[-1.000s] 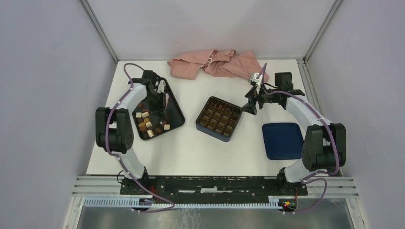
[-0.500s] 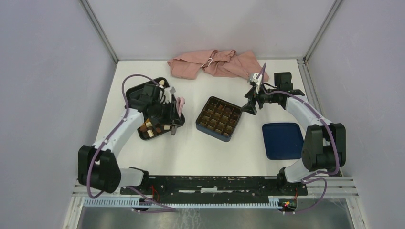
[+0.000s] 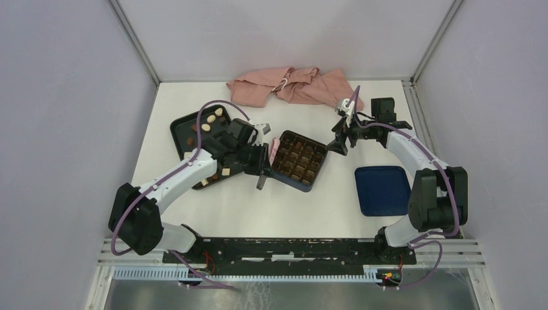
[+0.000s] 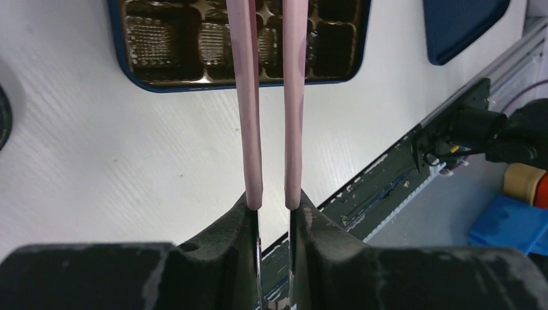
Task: Pack the chocolate
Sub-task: Place the fake chocolate in the packing box, then adjust the packing box at the center of the board.
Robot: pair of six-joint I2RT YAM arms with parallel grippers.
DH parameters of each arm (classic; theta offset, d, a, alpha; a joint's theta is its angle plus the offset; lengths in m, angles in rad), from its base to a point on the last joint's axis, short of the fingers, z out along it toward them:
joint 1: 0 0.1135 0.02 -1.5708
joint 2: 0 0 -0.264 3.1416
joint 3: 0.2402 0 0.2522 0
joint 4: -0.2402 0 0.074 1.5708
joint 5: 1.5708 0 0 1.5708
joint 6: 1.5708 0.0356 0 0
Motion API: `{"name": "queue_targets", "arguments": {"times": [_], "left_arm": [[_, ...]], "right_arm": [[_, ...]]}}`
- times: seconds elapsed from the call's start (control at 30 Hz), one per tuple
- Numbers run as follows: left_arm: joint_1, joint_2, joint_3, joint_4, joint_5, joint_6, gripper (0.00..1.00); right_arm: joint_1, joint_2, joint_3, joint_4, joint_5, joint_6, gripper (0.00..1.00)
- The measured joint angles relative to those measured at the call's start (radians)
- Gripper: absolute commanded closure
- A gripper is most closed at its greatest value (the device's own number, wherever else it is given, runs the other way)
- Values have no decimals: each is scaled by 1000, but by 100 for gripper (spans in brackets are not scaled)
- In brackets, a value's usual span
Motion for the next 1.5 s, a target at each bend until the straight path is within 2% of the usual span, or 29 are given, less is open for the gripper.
{"name": "queue_targets", "arguments": {"times": [0.2, 0.7, 0.83, 0.97, 1.13, 1.33, 1.5], "left_arm": [[7, 15, 41, -65, -105, 3, 97], [12, 16, 9, -21, -137, 54, 96], [25, -17, -30, 6, -147, 79, 96], [66, -71, -33, 24, -147, 114, 96], [129, -118, -30, 32, -148, 188, 96], [177, -154, -43, 36, -193, 252, 96], [185, -188, -83, 48, -251, 285, 96]], "right_arm": [[0, 0, 0, 0, 3, 0, 15], [16, 35, -6, 20, 44, -5, 13], [51, 21, -61, 88, 95, -46, 9], [95, 2, -103, 104, 119, -159, 9], [140, 24, -21, 43, 124, -306, 13], [190, 107, 129, 47, 216, -301, 21], [208, 170, 151, 36, 274, -272, 31]]}}
